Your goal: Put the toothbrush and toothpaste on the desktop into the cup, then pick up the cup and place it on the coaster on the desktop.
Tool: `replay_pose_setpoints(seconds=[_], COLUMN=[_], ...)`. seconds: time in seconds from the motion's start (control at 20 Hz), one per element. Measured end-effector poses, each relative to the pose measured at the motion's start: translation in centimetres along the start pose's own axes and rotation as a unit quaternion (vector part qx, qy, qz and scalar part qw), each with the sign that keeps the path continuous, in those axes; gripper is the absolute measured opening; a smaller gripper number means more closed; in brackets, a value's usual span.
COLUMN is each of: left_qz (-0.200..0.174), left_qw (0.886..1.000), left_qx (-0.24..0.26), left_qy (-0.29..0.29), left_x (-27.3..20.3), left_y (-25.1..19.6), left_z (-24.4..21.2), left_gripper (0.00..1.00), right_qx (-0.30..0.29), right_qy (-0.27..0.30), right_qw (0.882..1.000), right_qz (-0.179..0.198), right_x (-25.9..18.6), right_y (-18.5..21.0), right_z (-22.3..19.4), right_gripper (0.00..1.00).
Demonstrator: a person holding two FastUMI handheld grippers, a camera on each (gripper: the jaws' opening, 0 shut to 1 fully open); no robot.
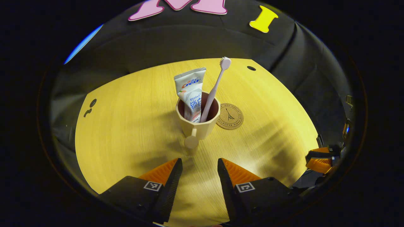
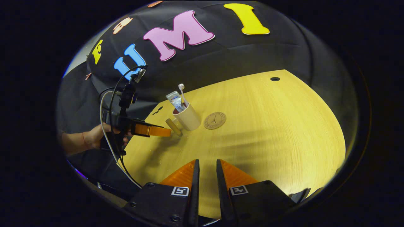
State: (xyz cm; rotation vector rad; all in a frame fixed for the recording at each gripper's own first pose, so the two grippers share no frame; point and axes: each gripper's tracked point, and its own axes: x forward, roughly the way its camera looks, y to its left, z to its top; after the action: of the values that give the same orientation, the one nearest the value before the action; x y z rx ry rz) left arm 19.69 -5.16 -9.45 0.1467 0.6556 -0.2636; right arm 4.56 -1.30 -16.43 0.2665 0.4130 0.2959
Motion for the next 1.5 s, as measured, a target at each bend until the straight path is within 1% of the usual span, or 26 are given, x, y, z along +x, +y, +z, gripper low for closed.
replay_pose_setpoints(seconds=[0.1, 0.15, 0.2, 0.25, 0.3, 0.35, 0.4, 0.45, 0.55, 0.6, 0.7, 0.75, 0.85, 0.9, 0.95, 1.0, 1.05, 1.1, 1.15, 1.3, 1.35, 1.45, 1.5], left_qz=[0.006, 0.009, 0.011, 0.013, 0.015, 0.015, 0.013, 0.013, 0.011, 0.013, 0.019, 0.021, 0.025, 0.026, 0.027, 0.025, 0.021, 0.017, 0.014, 0.003, -0.001, -0.007, -0.007], left_qw=[1.000, 1.000, 0.999, 0.999, 0.999, 0.998, 0.998, 0.998, 0.997, 0.996, 0.995, 0.994, 0.993, 0.993, 0.993, 0.993, 0.993, 0.994, 0.994, 0.996, 0.996, 0.997, 0.998], left_qx=[0.005, 0.010, 0.014, 0.019, 0.023, 0.026, 0.030, 0.034, 0.038, 0.039, 0.039, 0.038, 0.039, 0.039, 0.041, 0.041, 0.043, 0.043, 0.040, 0.036, 0.033, 0.023, 0.022], left_qy=[0.014, 0.021, 0.027, 0.035, 0.044, 0.050, 0.050, 0.052, 0.066, 0.077, 0.093, 0.101, 0.108, 0.108, 0.109, 0.111, 0.110, 0.104, 0.096, 0.086, 0.083, 0.072, 0.062], left_x=[1.2, 1.8, 2.3, 2.8, 3.2, 3.6, 3.8, 4.1, 4.7, 5.0, 5.3, 5.5, 5.6, 5.6, 5.6, 5.5, 5.5, 5.4, 5.4, 5.5, 5.4, 5.1, 4.8], left_y=[0.4, 0.7, 0.9, 1.0, 1.1, 1.2, 1.0, 0.9, 0.7, 0.8, 1.1, 1.2, 1.5, 1.6, 1.7, 1.6, 1.3, 1.1, 0.9, 0.6, 0.5, 0.1, 0.2], left_z=[0.7, 1.1, 1.3, 1.5, 1.6, 1.8, 2.2, 2.5, 2.4, 2.2, 2.1, 2.1, 2.2, 2.4, 2.5, 2.5, 2.5, 2.7, 2.9, 2.7, 2.7, 3.0, 3.2], left_gripper=[0.69, 0.74, 0.69, 0.72, 0.72, 0.66, 0.65, 0.61, 0.58, 0.51, 0.51, 0.44, 0.48, 0.46, 0.36, 0.34, 0.36, 0.35, 0.30, 0.27, 0.31, 0.22, 0.22], right_qx=[0.011, 0.014, 0.015, 0.018, 0.024, 0.030, 0.035, 0.038, 0.037, 0.037, 0.042, 0.042, 0.037, 0.033, 0.032, 0.033, 0.034, 0.036, 0.037, 0.033, 0.032, 0.035, 0.036], right_qy=[-0.002, -0.003, -0.004, -0.006, -0.008, -0.010, -0.013, -0.014, -0.013, -0.013, -0.017, -0.018, -0.016, -0.014, -0.012, -0.014, -0.014, -0.013, -0.012, -0.010, -0.010, -0.012, -0.013], right_qw=[1.000, 1.000, 1.000, 0.999, 0.999, 0.999, 0.998, 0.998, 0.998, 0.998, 0.998, 0.997, 0.998, 0.998, 0.998, 0.998, 0.998, 0.998, 0.998, 0.998, 0.998, 0.998, 0.998], right_qz=[-0.010, -0.016, -0.023, -0.030, -0.035, -0.038, -0.042, -0.045, -0.051, -0.053, -0.054, -0.054, -0.053, -0.054, -0.052, -0.051, -0.050, -0.050, -0.050, -0.048, -0.049, -0.050, -0.049], right_x=[-0.5, -0.7, -1.0, -1.2, -1.4, -1.6, -1.8, -1.8, -1.9, -1.9, -2.1, -2.0, -1.8, -1.7, -1.6, -1.6, -1.5, -1.4, -1.4, -1.4, -1.5, -1.6, -1.6], right_y=[-1.1, -1.7, -2.2, -2.8, -3.4, -3.8, -4.1, -4.4, -4.9, -5.1, -5.2, -5.1, -5.0, -5.0, -4.9, -4.7, -4.5, -4.5, -4.3, -4.1, -4.1, -4.2, -4.3], right_z=[0.0, -0.1, -0.4, -0.5, -0.5, -0.4, -0.4, -0.4, -0.8, -0.8, -0.7, -0.7, -0.8, -0.9, -1.0, -1.0, -0.9, -1.0, -1.2, -1.4, -1.4, -1.2, -1.1], right_gripper=[0.32, 0.32, 0.32, 0.32, 0.32, 0.32, 0.32, 0.32, 0.32, 0.32, 0.32, 0.32, 0.32, 0.32, 0.32, 0.32, 0.32, 0.32, 0.32, 0.32, 0.32, 0.32, 0.32])
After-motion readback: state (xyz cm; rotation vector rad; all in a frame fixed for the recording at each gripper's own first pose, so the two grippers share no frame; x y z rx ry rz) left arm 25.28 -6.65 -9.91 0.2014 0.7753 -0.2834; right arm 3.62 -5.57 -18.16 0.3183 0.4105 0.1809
